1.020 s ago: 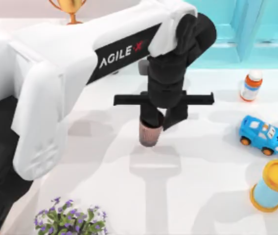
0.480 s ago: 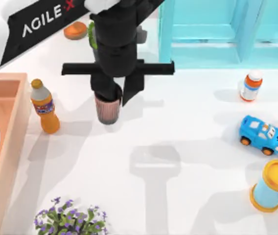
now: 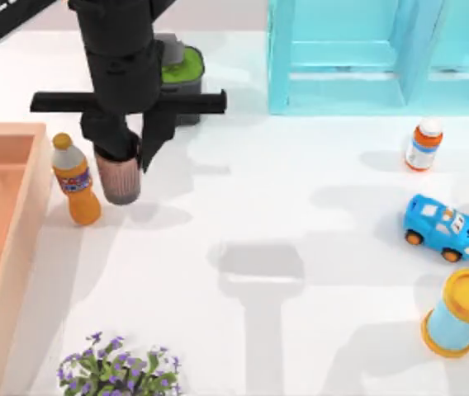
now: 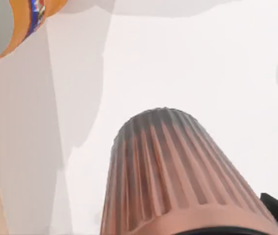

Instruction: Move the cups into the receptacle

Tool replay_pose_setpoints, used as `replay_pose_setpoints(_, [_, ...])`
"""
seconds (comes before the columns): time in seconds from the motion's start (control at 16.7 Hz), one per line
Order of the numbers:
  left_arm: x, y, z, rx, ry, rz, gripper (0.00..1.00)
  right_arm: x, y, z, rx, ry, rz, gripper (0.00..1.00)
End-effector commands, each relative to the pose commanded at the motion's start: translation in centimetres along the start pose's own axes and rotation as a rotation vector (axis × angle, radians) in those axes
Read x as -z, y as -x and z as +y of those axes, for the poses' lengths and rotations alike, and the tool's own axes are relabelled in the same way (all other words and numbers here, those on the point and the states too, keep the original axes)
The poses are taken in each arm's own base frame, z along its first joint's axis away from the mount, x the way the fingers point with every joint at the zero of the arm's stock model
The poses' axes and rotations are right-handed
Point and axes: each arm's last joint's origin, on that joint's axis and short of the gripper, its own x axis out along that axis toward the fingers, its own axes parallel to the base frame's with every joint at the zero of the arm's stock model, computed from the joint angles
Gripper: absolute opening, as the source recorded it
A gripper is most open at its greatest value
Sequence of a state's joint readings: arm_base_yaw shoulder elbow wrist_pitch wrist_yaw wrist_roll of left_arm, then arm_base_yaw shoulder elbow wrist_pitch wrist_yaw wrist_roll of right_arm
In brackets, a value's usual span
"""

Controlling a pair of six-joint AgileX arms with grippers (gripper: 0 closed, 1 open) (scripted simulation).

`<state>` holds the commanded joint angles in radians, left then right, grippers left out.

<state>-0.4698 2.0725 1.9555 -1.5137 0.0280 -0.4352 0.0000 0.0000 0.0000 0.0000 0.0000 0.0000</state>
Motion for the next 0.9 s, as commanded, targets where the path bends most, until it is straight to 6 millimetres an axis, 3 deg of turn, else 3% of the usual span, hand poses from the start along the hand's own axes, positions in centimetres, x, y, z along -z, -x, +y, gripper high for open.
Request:
replay_pose_setpoints(0.3, [1.3, 4.4, 10.8, 0.099, -0.028, -0.060, 0.00, 0.0, 0.0, 0.0, 0.000, 0.000, 0.000, 1.00])
replay_pose_setpoints(0.48, [2.5, 5.8, 16.7, 0.121, -0.043, -0.148, 0.00, 0.0, 0.0, 0.0, 0.000, 0.000, 0.000, 1.00])
replay_pose_setpoints(0.72, [3.7, 4.5, 22.8, 0.093, -0.024, -0.142, 0.00, 0.0, 0.0, 0.0, 0.000, 0.000, 0.000, 1.00])
replay_pose_setpoints(0.9, [4.2, 2.7, 25.4, 0.078, 0.000, -0.079, 0.00, 0.0, 0.0, 0.0, 0.000, 0.000, 0.000, 1.00])
